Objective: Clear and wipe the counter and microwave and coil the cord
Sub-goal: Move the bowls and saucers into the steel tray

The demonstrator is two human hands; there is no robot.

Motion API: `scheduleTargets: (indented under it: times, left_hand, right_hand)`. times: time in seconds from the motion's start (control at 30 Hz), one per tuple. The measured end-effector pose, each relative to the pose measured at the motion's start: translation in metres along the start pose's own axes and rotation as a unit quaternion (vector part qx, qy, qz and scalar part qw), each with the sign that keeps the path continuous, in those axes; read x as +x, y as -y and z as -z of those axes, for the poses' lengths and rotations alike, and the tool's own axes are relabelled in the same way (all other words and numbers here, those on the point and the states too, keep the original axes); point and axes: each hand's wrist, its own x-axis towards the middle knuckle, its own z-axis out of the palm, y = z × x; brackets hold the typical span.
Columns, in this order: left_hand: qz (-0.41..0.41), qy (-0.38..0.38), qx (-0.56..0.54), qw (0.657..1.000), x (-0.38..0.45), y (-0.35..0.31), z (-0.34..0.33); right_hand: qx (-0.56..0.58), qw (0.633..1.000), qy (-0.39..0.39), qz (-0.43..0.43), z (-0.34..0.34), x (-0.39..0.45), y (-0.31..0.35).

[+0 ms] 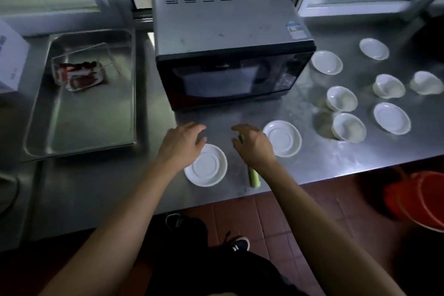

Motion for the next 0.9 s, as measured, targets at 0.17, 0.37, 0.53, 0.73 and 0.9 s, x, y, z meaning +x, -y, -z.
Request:
scheduleTargets:
  times: [0.17,0.37,0.53,0.73,0.9]
  left_hand:
    - [-0.047,0.012,-0.009,0.999,-0.010,-0.063,-0.028]
    - [-0.090,0.058,-0.019,0.994,-0.006,-0.136,-0.058]
    - [-0.145,0.067,-0.009,0.987,0.007,-0.179,-0.076]
    - [-0.193,0.104,-0.012,0.976,0.038,-0.215,-0.101]
    - [-0.204,0.110,-0.037,0.972,0.085,-0.233,-0.120]
  right_hand:
    - [-0.004,0.999,-0.011,-0.043,0.031,-0.052,-0.053]
    - [0.009,0.993,-0.029,-0.117,0.060,-0.104,-0.110]
    - [-0.007,0.986,-0.048,-0.160,0.080,-0.129,-0.142]
    - [-0.018,0.971,-0.072,-0.225,0.098,-0.136,-0.186]
    - [-0.045,0.962,-0.066,-0.261,0.110,-0.115,-0.219]
